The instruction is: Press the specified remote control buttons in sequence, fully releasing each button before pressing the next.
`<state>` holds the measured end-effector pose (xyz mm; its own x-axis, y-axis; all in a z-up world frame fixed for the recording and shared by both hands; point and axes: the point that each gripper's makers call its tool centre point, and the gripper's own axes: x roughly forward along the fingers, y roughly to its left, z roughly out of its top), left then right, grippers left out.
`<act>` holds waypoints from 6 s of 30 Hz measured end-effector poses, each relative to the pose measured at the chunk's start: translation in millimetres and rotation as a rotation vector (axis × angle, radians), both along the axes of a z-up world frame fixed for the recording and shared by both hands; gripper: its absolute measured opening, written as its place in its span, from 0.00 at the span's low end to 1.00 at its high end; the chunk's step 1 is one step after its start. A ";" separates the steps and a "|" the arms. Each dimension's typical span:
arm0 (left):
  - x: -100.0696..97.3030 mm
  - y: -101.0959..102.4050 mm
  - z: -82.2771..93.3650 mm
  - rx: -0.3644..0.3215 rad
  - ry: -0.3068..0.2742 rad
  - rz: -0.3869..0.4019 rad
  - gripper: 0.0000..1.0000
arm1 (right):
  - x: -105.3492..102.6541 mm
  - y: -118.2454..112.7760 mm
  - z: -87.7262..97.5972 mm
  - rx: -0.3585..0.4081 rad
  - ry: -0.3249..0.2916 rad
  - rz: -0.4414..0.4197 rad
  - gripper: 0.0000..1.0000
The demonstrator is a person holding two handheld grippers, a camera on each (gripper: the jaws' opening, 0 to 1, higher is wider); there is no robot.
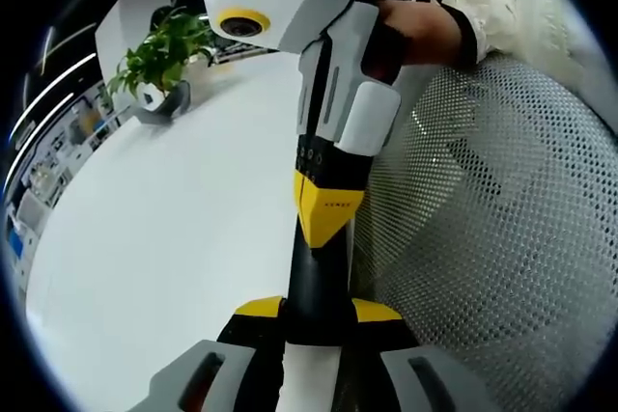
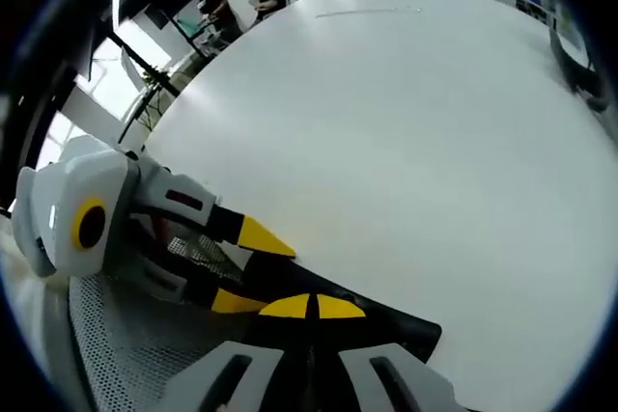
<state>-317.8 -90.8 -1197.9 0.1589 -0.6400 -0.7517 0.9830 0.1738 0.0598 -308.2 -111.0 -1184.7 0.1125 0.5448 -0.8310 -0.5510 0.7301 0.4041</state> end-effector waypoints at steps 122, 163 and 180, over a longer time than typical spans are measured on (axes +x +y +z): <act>193.3 23.5 69.7 0.029 -0.133 0.088 0.00 | 51.2 -140.8 64.7 -0.170 -0.665 -0.393 0.86; 281.3 39.5 41.2 0.073 -0.112 0.018 0.14 | 145.7 -19.2 55.5 -0.074 -0.603 -0.087 0.55; 296.6 29.0 26.0 0.134 -0.102 -0.088 0.11 | 204.5 14.0 23.4 -0.055 -0.546 -0.081 0.33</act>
<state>-21.2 -61.8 -1171.9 0.1860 -0.5502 -0.8141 0.9818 0.0709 0.1763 -103.7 -97.0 -1161.3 0.5746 0.4739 -0.6672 -0.6111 0.7907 0.0354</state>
